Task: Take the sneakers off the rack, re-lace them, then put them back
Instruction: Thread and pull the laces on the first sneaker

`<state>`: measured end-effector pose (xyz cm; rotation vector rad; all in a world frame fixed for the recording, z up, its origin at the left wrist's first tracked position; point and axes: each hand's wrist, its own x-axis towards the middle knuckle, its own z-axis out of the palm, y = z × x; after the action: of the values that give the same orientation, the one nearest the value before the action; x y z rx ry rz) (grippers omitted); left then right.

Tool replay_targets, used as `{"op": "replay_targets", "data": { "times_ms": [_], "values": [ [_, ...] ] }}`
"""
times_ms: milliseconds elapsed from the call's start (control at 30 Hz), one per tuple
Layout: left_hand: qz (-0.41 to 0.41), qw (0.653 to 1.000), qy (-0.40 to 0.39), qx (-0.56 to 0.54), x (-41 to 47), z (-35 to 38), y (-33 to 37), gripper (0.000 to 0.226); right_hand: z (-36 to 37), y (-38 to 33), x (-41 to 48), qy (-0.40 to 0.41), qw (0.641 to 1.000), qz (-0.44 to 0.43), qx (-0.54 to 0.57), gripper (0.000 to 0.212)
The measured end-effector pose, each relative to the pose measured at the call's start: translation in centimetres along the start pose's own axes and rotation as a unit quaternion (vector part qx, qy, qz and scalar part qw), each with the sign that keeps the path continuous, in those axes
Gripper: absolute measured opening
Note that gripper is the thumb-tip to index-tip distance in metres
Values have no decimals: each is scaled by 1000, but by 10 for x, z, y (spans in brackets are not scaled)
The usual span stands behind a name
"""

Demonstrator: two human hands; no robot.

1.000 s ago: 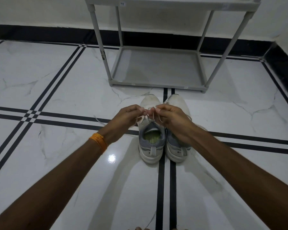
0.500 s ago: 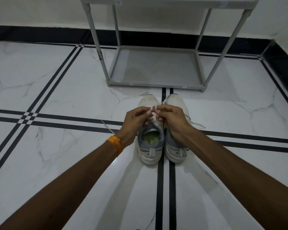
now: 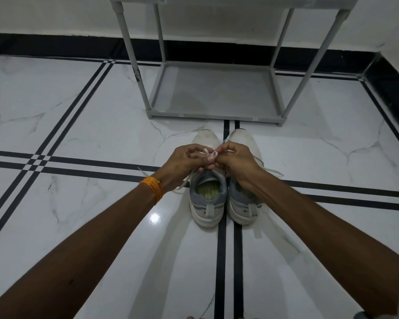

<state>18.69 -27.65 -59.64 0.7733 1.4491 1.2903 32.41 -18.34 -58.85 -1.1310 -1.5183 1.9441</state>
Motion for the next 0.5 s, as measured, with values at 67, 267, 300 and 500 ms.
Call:
{"op": "replay_targets", "data": {
  "times_ms": [67,267,300,500],
  "values": [
    [3,999,21,-24,2,1,-1,31,-4,0,2,-6,999,-35,-31,17],
    [-2,997,78,6,7,8,-7,25,-6,11,-4,-13,992,-124,-32,18],
    [5,996,86,18,8,9,-8,24,-6,12,-5,-10,988,-143,-51,19],
    [26,989,132,58,10,9,-15,23,-6,16,-6,30,925,-271,-263,19]
  ]
}}
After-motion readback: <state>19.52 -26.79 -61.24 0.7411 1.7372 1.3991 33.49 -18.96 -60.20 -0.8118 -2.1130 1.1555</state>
